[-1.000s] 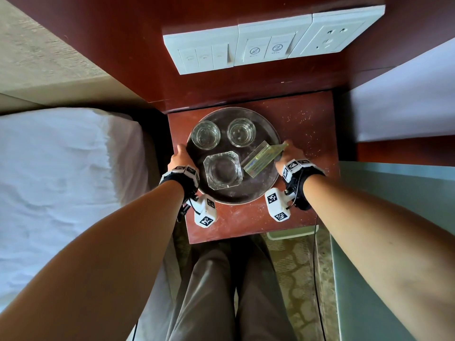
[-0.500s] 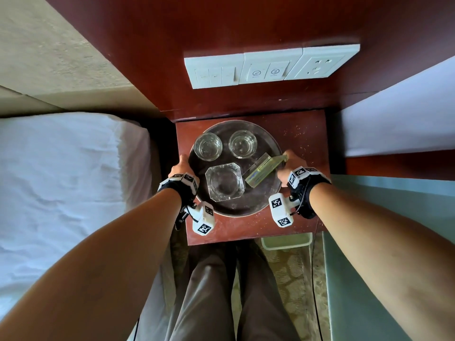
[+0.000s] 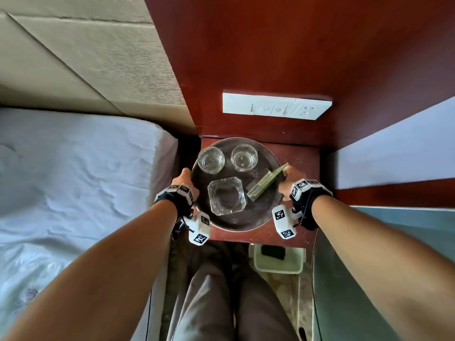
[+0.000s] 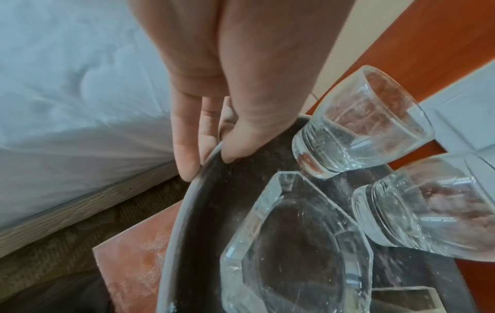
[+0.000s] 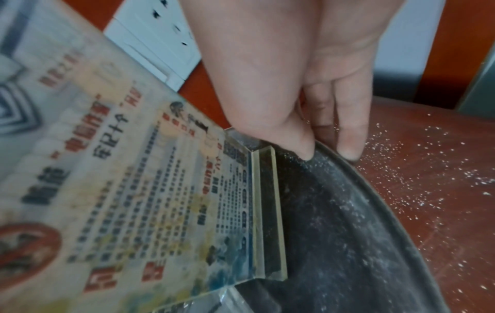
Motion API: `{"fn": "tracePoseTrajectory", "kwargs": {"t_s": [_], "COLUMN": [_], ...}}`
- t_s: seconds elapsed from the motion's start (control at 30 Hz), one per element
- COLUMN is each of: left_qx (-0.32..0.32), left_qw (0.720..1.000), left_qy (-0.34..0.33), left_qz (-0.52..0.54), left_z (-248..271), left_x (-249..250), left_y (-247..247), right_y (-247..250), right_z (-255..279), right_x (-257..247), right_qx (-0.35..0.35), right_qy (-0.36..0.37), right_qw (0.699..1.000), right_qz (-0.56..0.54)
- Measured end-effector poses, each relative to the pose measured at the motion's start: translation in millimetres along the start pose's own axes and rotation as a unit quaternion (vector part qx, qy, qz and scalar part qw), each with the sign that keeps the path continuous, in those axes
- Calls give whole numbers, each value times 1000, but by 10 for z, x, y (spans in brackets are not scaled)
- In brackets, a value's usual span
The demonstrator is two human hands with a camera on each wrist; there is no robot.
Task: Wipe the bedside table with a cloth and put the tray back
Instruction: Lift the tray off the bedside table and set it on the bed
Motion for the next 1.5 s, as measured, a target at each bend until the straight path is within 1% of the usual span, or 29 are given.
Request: {"fn": "tracePoseTrajectory", "kwargs": {"t_s": [0.1,0.2,0.23,0.3,0.33,0.37,0.43,0.5,0.57,0.63,0.77,0.9,1.03,1.13,1.23,1.3,1.37,1.43,1.5], "left_qx": [5,21,23,32,35,38,52,62,66,76,108,123,143,142,153,157,153,156,156], "left_qw": [999,996,996,994,993,991,988,983,979,974,961,933,919,915,902,891,890,887,879], "left_qy": [8,6,4,-2,-4,-3,4,14,26,42,61,80,98,111,118,124,127,132,132], "left_qz": [44,82,85,103,114,129,148,171,191,210,247,328,355,362,387,408,411,414,432], "left_z": [75,-155,-40,468,795,980,1184,1284,1397,1593,1954,2227,2358,2413,2488,2544,2494,2446,2527], "left_x": [-287,-733,-790,-807,-776,-825,-1030,-1316,-1603,-1860,-2355,-2931,-3668,-4237,-4810,-5186,-5578,-5961,-6204], "left_y": [34,46,90,215,288,333,408,486,547,614,758,775,810,808,794,759,686,609,551], "right_y": [32,5,-15,-98,-120,-123,-171,-223,-319,-465,-760,-1205,-1785,-2311,-2851,-3178,-3502,-3826,-4126], "right_z": [170,226,229,228,297,478,778,1120,1172,1267,1826,2183,2445,2399,2237,2590,2819,2936,2984], "right_x": [-107,-229,-280,-394,-489,-630,-891,-1171,-1372,-1608,-2156,-2637,-3093,-3413,-3683,-3856,-3989,-4102,-4204], "right_qx": [-1,-11,-16,-33,-35,-39,-49,-50,-50,-53,-45,-48,-53,-75,-92,-102,-107,-110,-115], "right_qy": [15,39,47,70,79,89,107,133,139,159,199,214,227,238,255,275,284,290,294], "right_qw": [1000,998,997,995,993,991,987,979,975,966,952,936,927,917,908,900,892,883,881], "right_qz": [20,49,59,66,75,87,113,146,163,198,230,275,294,310,320,323,334,352,352]}}
Point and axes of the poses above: each hand's wrist, its own z-axis away from the middle knuckle, its own y-axis out of the back of the hand, x = y × z, the point moved 9 cm from there along -z, towards the middle knuckle, and after that the axes turned 8 degrees about -x, right-handed, at the moved point
